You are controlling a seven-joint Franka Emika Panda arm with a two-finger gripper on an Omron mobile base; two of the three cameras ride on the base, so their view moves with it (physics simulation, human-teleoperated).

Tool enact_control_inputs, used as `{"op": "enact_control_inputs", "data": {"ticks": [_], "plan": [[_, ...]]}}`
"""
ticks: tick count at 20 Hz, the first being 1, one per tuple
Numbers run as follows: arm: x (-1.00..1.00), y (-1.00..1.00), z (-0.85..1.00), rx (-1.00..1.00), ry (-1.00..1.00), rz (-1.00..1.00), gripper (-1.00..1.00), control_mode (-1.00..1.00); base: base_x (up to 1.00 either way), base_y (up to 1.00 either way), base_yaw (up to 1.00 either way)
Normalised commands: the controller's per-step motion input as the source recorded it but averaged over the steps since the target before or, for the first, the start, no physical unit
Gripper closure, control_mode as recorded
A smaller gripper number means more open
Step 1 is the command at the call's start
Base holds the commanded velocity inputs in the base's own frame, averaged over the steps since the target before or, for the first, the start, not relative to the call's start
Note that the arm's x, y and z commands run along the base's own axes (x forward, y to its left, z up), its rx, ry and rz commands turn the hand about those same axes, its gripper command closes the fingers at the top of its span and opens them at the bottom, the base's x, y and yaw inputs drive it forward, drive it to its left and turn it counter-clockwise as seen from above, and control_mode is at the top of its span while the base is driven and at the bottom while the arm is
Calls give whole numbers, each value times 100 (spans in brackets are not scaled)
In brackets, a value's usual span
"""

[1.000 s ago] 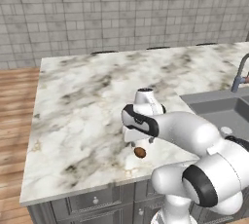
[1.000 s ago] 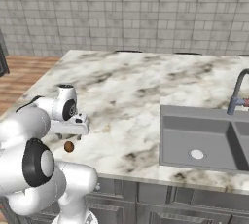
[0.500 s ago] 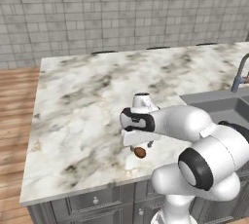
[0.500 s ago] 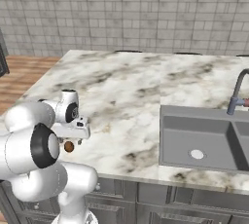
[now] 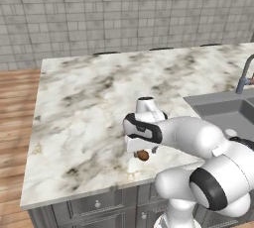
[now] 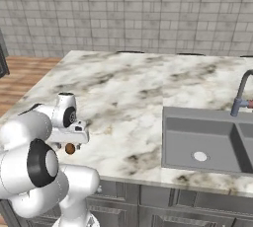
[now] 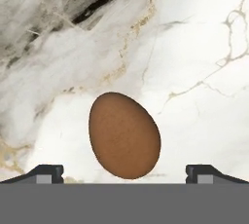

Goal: Gather the eggs and milk located in the vicinity of the sink area and place them right next to the bowl.

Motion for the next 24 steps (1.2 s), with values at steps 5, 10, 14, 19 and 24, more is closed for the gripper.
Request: {"op": "enact_control_inputs", "data": {"ticks": [5, 10, 14, 19, 24], "plan": [[9, 0, -12, 0, -3, 1, -100, -100, 0, 0, 0], [0, 0, -16, 0, 0, 0, -100, -100, 0, 0, 0], [25, 0, 0, 0, 0, 0, -100, -100, 0, 0, 0], [16, 0, 0, 0, 0, 0, -100, -100, 0, 0, 0], [0, 0, 0, 0, 0, 0, 100, -100, 0, 0, 0]]}}
